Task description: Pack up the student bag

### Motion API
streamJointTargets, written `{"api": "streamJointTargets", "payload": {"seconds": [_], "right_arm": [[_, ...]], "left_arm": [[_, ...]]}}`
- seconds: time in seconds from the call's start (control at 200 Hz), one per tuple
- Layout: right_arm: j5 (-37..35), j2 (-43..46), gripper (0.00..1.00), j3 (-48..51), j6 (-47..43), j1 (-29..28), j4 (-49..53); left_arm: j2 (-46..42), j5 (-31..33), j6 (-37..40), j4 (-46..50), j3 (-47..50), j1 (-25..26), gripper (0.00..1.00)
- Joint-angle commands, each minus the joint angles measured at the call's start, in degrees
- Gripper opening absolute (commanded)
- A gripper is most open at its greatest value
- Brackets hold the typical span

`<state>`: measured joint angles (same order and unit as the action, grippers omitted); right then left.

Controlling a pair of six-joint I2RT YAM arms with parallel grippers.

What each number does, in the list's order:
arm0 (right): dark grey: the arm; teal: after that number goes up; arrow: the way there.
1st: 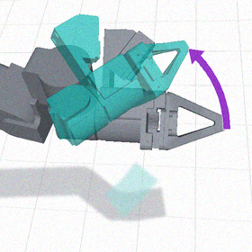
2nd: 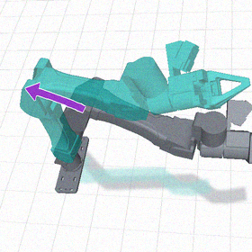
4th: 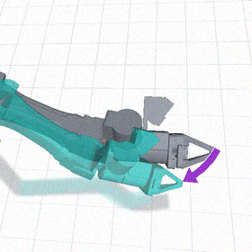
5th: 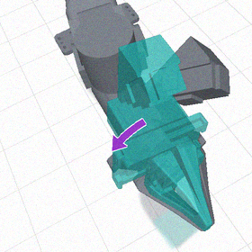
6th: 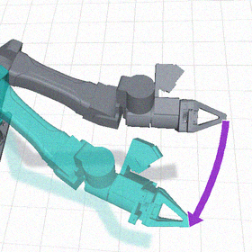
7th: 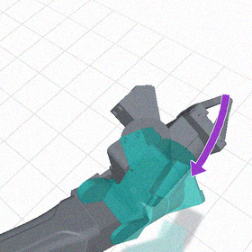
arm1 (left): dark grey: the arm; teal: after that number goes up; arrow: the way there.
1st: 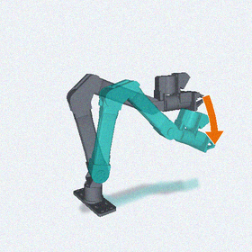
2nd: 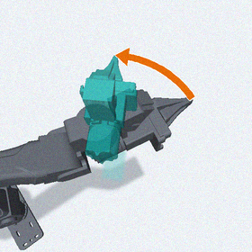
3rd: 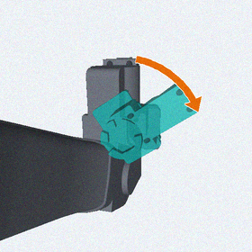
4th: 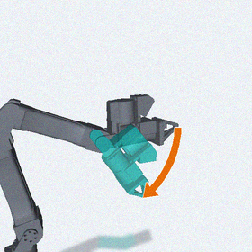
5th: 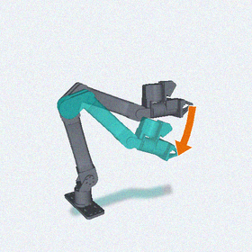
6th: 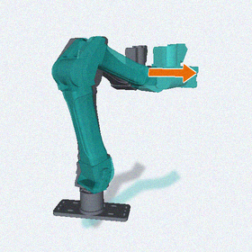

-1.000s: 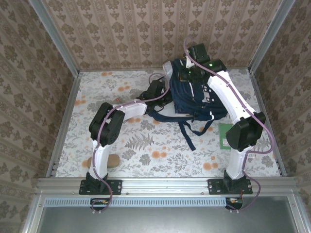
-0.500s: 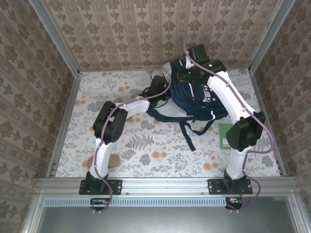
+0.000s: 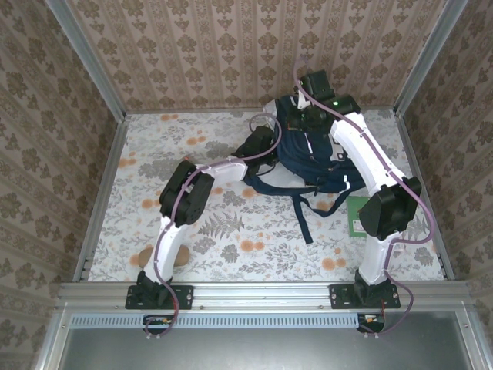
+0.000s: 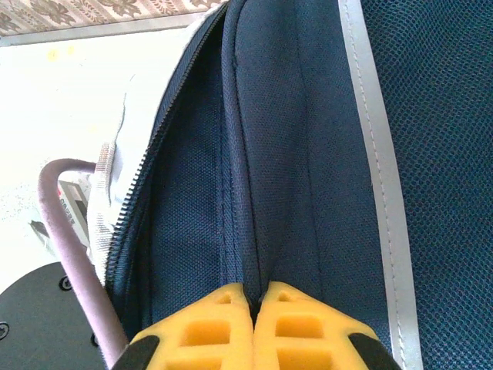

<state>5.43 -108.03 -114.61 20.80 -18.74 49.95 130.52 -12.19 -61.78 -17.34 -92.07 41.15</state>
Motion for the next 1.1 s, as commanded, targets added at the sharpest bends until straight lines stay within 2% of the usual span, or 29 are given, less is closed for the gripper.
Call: {"api": "streamJointTargets", "payload": {"seconds": [0.0, 0.29, 0.535, 0.64, 0.815, 1.095], "right_arm": [[7.2, 4.6, 0.00, -1.2, -0.8, 0.9, -6.7], [16.5, 6.6, 0.00, -2.5, -2.1, 6.9, -6.4], [17.1, 8.2, 0.00, -0.4, -2.1, 9.2, -5.7], [17.9, 9.1, 0.00, 1.9, -1.4, 9.5, -7.1], [19.5, 8.4, 0.00, 2.0, -0.6, 9.5, -7.4], [19.1, 8.3, 0.00, 1.9, -0.9, 9.5, -6.9]], "left_arm": [[-4.8, -1.5, -0.6, -0.6, 3.4, -0.1, 0.00], [-9.3, -0.9, -0.3, -3.7, 8.8, -0.9, 0.00], [-12.6, -1.9, -2.1, -8.8, 11.9, -2.6, 0.00], [-13.7, -3.4, -3.5, -14.5, 13.3, -3.4, 0.00], [-11.0, -9.1, -9.9, -26.7, 10.8, -3.8, 0.00], [-3.6, -12.0, -16.3, -33.9, 5.5, -2.0, 0.00]]}}
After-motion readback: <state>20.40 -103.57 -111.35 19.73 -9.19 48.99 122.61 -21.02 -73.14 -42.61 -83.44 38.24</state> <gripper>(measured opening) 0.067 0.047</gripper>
